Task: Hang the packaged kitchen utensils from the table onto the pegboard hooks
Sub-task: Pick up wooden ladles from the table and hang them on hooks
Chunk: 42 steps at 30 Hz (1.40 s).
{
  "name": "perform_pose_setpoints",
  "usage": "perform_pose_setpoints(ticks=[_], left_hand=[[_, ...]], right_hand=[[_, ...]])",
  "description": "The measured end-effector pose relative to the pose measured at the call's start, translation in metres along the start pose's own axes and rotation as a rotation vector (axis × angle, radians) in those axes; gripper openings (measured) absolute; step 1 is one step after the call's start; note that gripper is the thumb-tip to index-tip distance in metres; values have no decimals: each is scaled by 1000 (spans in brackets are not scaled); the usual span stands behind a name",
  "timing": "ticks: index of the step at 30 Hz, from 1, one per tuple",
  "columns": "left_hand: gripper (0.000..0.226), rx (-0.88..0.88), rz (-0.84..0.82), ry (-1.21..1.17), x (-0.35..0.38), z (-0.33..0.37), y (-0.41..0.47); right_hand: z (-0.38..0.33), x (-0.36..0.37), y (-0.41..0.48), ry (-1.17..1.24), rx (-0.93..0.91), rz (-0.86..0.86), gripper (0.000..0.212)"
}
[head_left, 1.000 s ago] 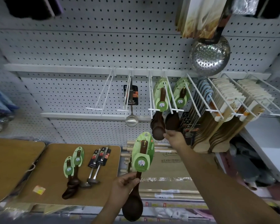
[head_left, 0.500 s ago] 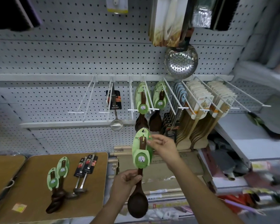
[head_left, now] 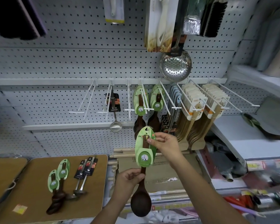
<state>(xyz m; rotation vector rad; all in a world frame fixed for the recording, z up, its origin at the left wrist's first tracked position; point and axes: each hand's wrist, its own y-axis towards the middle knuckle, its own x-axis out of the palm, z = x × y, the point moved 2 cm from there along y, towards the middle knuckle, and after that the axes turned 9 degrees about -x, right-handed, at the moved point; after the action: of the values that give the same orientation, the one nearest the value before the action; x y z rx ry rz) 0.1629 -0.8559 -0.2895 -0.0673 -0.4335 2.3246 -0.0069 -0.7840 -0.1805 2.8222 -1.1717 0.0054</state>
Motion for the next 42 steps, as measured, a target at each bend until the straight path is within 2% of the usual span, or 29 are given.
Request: perform_pose_setpoints(ticks=[17, 42], left_hand=[[20, 42, 14, -40, 11, 36, 12], [16, 71, -23, -22, 16, 57, 60]], right_hand=[[-44, 4, 20, -34, -128, -5, 20], [-32, 8, 71, -135, -155, 77, 17]])
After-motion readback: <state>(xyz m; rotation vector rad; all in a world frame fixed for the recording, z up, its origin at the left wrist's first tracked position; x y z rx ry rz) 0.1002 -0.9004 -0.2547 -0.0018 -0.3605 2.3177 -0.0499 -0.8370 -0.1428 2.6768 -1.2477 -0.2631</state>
